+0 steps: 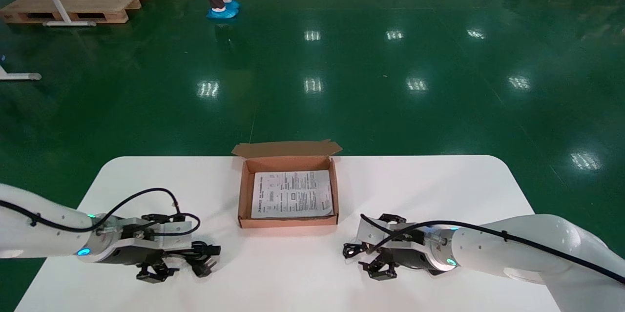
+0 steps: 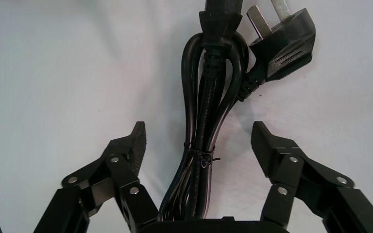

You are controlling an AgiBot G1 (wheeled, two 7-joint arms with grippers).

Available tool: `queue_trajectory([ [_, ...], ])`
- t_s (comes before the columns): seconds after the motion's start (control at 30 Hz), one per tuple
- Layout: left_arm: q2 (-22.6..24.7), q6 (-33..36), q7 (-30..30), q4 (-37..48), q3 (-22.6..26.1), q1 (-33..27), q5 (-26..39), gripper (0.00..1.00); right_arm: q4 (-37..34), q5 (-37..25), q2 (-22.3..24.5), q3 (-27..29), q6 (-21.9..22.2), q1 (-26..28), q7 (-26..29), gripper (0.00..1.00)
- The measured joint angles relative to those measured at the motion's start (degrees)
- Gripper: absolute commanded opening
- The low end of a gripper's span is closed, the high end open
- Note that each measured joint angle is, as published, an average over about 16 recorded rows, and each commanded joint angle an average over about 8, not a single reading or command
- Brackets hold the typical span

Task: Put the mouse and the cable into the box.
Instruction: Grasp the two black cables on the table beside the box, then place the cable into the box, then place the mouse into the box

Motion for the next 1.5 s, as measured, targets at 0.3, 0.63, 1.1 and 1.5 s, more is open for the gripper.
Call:
queue_trajectory([
  [0.3,0.0,0.0,0.0,0.0,0.0,0.0,0.0,0.0,0.4,0.0,0.1,0.0,0.0,-0.1,0.1,0.0],
  [0.63,0.0,0.0,0.0,0.0,0.0,0.0,0.0,0.0,0.5,-0.1,0.1,0.0,-0.1,-0.2,0.1,0.0],
  [1.1,-0.3,-0.2,-0.2,0.0,-0.2,-0.2,0.0,0.0,0.4,-0.2,0.9,0.1,0.2,0.1,0.0,0.0],
  [1.5,-1.2,-2.5,-1.8,1.5,-4.8,-6.6,-4.8,0.0,-5.1,-2.1,3.5,2.2,9.1,9.5,0.4,0.0],
])
